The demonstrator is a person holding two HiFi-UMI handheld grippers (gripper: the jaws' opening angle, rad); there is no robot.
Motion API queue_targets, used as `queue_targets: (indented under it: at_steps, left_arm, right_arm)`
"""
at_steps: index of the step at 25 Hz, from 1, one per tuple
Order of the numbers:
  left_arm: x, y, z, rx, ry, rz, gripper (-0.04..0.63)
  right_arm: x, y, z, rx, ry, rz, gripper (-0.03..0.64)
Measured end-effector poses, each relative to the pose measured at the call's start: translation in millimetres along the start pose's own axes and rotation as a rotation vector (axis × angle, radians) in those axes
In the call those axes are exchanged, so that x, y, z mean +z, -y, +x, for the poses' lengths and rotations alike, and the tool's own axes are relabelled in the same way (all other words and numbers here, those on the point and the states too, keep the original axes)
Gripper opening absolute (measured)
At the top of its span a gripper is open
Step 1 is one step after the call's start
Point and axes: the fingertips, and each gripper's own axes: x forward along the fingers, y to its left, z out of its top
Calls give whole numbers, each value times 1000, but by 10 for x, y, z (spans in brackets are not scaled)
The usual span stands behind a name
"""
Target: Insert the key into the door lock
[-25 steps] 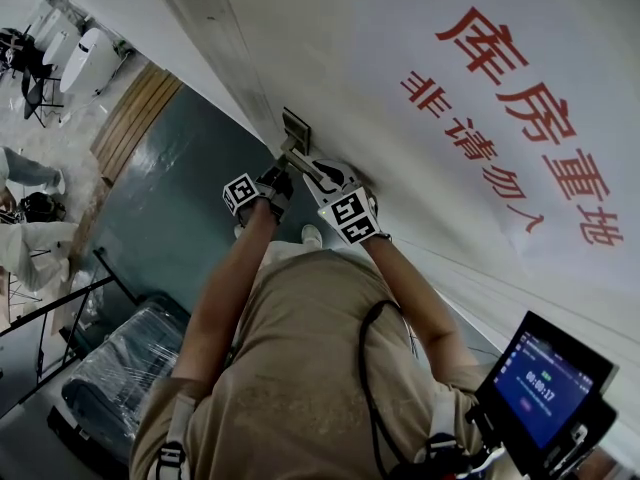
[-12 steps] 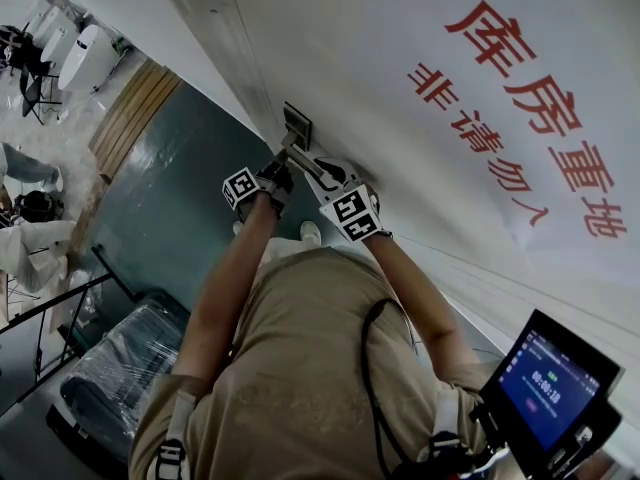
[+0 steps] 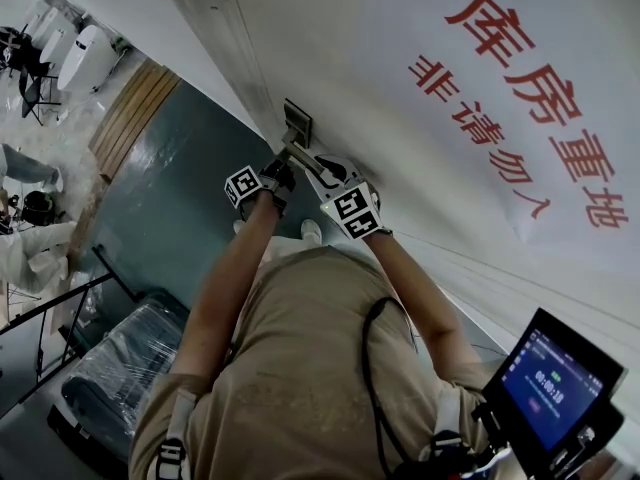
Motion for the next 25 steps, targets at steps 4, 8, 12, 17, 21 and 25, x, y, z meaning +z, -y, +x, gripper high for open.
queue_targets:
  at_steps: [4, 8, 12, 17, 21, 25]
  left_arm:
    - [36, 11, 7, 7, -1, 1, 34]
    - [16, 8, 8, 9, 25, -32, 34]
    - [1, -13, 8, 9, 27, -28, 35]
    - [39, -1, 13, -14, 52, -37, 34]
    - [24, -6, 23, -3, 51, -40, 35]
    - [41, -28, 28, -24, 75, -65, 34]
  right_arm:
    - [-9, 2, 6, -1, -2, 1, 104]
    - [-21, -16, 16, 3, -4, 1, 104]
    - [-20, -38, 35, 7, -6, -1, 104]
    - [-29, -31, 29, 3, -10, -1, 104]
    - [-38, -13, 27, -2, -11, 3, 104]
    - [-36, 7, 31, -5, -12, 1, 104]
